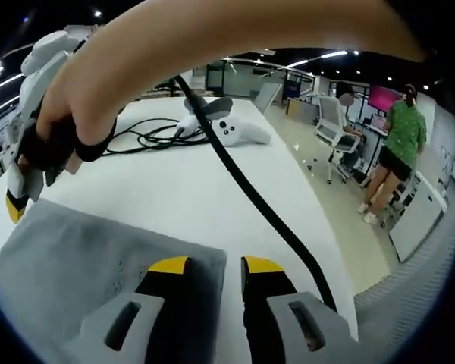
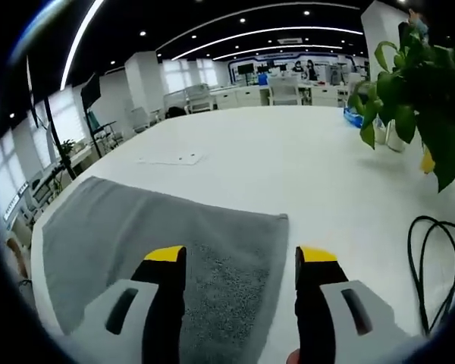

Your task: Fold the towel on the table until its edges align and the towel forms a compact rectangular stack.

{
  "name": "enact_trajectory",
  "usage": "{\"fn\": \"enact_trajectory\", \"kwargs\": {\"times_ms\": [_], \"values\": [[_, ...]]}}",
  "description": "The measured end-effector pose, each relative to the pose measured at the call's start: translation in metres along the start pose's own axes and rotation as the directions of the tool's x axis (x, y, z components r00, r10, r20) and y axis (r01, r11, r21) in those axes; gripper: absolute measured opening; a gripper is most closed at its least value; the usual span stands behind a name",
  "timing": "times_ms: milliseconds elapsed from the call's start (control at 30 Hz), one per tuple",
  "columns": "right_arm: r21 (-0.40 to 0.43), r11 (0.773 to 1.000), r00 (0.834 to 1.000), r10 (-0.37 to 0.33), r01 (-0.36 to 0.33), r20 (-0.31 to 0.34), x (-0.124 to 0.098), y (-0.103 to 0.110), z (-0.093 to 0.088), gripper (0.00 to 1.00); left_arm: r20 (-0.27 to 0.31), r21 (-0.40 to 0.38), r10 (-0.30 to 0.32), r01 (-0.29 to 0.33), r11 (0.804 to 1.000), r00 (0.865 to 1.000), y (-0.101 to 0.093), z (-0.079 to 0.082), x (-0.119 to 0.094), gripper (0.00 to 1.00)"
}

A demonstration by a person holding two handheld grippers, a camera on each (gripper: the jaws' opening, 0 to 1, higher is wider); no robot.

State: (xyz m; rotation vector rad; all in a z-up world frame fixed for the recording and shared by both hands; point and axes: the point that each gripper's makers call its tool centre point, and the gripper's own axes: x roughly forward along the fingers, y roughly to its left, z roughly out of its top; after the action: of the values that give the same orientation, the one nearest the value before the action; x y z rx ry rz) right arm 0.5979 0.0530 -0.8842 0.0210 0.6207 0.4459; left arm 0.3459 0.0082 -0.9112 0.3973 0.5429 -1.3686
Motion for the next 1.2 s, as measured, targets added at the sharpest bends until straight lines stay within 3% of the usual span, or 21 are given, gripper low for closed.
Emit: {"fn": "enact_trajectory", "kwargs": {"times_ms": [67,133,167,233,500,633,867,1067,1167,1200], "values": [[0.001,1.0,1.0,0.001,-0.001,-0.005,0.001,-0.001,-0.002,0.56,0.008,0.028,0.002,-0.003,1.0,1.0,0.0,0.002,0.0,0.24],[0.004,1.0,1.0,0.002,-0.002,-0.006,0.002,-0.001,-0.003,0.55,-0.001,0.13,0.039,-0.038,0.991,0.999,0.005,0.002,0.001,0.22],[0.013,1.0,1.0,0.002,-0.002,-0.001,0.003,-0.002,-0.003,0.54,0.027,0.134,0.028,-0.031,0.991,0.999,0.002,0.005,0.004,0.22],[0.026,1.0,1.0,-0.007,0.007,0.008,0.005,-0.004,-0.001,0.53,0.022,0.104,0.026,-0.028,0.994,0.999,0.003,0.003,0.005,0.21],[0.017,1.0,1.0,-0.013,0.013,0.004,0.01,-0.01,-0.005,0.5,0.047,0.132,0.044,-0.05,0.99,0.998,0.005,0.004,0.006,0.09],[0.022,0.999,0.999,-0.029,0.029,-0.012,0.013,-0.016,-0.01,0.48,0.04,0.113,0.038,-0.042,0.993,0.998,0.006,0.005,0.007,0.07],[0.012,0.998,0.998,-0.068,0.068,-0.004,0.02,-0.023,-0.004,0.41,0.048,0.088,0.031,-0.035,0.996,0.998,0.006,0.005,0.007,0.07],[-0.015,0.995,0.995,-0.101,0.101,-0.02,0.033,-0.027,-0.004,0.34,0.067,0.073,0.018,-0.023,0.997,0.998,0.006,0.005,0.006,0.07],[-0.078,0.985,0.988,-0.154,0.152,-0.027,0.033,-0.035,-0.005,0.24,0.067,0.08,0.019,-0.025,0.996,0.998,0.007,0.005,0.007,0.07],[-0.069,0.988,0.99,-0.137,0.135,-0.025,0.034,-0.032,-0.004,0.21,0.069,0.079,0.021,-0.026,0.997,0.997,0.007,0.005,0.007,0.07]]}}
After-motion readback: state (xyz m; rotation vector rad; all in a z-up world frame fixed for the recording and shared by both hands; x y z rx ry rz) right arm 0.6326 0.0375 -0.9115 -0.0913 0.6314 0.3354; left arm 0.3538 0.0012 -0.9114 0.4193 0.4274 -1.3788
